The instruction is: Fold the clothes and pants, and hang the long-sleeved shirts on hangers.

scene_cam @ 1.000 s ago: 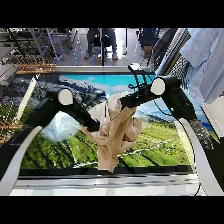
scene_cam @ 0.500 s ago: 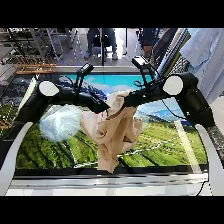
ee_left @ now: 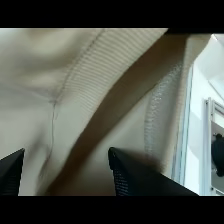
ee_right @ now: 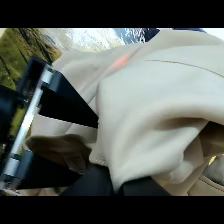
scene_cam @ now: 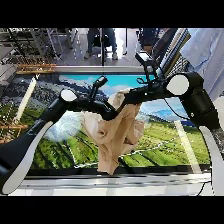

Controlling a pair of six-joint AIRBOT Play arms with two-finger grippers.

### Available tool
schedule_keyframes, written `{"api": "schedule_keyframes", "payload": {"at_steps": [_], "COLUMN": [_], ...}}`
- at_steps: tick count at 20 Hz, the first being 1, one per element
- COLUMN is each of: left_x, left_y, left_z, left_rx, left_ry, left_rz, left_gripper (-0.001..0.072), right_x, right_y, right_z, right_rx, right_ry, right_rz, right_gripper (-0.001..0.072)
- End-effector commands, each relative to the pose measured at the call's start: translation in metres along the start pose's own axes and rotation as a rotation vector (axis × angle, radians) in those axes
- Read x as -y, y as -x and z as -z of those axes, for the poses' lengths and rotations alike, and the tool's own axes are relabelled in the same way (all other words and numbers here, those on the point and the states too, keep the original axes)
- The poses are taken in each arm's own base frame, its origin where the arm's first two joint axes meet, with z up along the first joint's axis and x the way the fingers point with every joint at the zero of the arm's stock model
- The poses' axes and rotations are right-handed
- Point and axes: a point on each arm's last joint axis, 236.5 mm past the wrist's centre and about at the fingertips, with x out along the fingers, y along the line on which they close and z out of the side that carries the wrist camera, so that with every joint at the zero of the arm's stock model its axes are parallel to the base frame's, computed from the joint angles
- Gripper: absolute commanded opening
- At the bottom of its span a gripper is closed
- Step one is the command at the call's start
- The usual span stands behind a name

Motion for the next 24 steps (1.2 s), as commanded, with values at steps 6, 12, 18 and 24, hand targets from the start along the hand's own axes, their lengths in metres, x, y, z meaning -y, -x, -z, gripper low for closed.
{"api": "schedule_keyframes", "payload": {"at_steps": [6, 12, 18, 24], "left_x": [-0.076, -0.119, -0.106, -0.097], "left_y": [0.010, 0.079, 0.092, 0.083], "left_z": [-0.036, -0.048, -0.065, -0.066], "left_rx": [0.219, 0.312, 0.345, 0.337], "left_ry": [0.264, 0.368, 0.339, 0.331], "left_rz": [-0.252, -0.343, -0.341, -0.323], "left_gripper": [0.0016, 0.0014, 0.0013, 0.0014], "right_x": [-0.007, -0.001, 0.006, -0.010], "right_y": [0.003, 0.002, -0.016, -0.031], "right_z": [0.005, 0.005, -0.008, 0.033], "right_rx": [-0.021, -0.022, 0.023, -0.134], "right_ry": [-0.024, -0.026, -0.084, -0.163], "right_rz": [-0.026, -0.004, 0.004, -0.017], "right_gripper": [0.0029, 0.0030, 0.0327, 0.0479]}}
